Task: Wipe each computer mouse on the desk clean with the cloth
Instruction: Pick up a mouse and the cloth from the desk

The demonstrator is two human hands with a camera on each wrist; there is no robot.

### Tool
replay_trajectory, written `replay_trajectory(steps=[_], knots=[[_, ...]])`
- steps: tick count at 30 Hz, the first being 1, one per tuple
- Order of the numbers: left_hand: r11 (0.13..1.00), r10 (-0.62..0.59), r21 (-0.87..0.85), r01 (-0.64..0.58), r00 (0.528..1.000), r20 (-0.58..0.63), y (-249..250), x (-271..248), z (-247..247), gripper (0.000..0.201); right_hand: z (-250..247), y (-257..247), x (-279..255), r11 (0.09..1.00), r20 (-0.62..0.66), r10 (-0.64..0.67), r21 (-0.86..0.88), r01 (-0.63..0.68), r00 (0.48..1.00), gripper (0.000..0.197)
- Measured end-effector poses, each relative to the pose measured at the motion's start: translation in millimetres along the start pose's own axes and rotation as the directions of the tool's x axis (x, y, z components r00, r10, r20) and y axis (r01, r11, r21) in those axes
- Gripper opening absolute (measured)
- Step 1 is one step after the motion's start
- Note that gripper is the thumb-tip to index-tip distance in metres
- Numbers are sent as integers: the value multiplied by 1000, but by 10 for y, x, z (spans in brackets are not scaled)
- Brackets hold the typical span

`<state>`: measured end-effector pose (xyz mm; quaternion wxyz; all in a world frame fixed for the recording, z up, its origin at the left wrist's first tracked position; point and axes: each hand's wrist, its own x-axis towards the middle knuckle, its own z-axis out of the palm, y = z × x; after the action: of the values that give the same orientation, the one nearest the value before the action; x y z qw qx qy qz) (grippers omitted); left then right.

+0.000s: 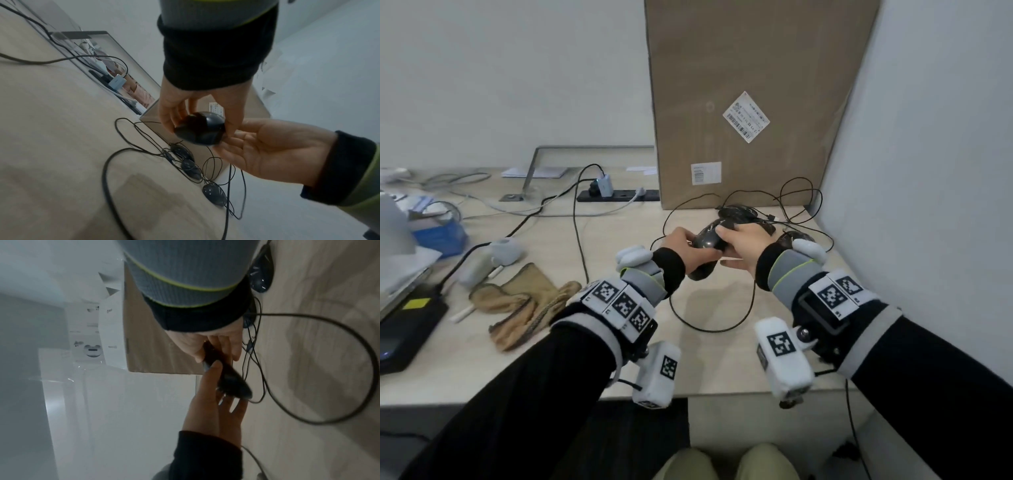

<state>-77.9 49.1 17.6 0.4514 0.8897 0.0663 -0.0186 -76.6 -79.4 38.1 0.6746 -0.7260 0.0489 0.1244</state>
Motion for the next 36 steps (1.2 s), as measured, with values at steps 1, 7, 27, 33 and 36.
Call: replay_trajectory(steps=[1,7,27,33,36], knots=[[1000,1,-23,-1,1000,23,-46,-44,-13,49,58,-4,-23,999,-8,16,34,-16,1000,30],[880,-117,-411,239,946,301,-273,-276,-335,34,163,-2,-86,999,148,15,46,-22,989,16],[907,-292,-337,252,953,-74,-1064,-190,-1439,55,1482,205,-241,548,464,-138,-700,458,875,12],[920,-290,-296,257,954,-73,-1284,-120,-1721,46,2137,439,-144,311,704,-156,-631,711,693,25],[913,-283,-320,254,958,-47,-1356,-92,-1707,35,2341,536,-14,189,732,-38,-663,724,680,30]])
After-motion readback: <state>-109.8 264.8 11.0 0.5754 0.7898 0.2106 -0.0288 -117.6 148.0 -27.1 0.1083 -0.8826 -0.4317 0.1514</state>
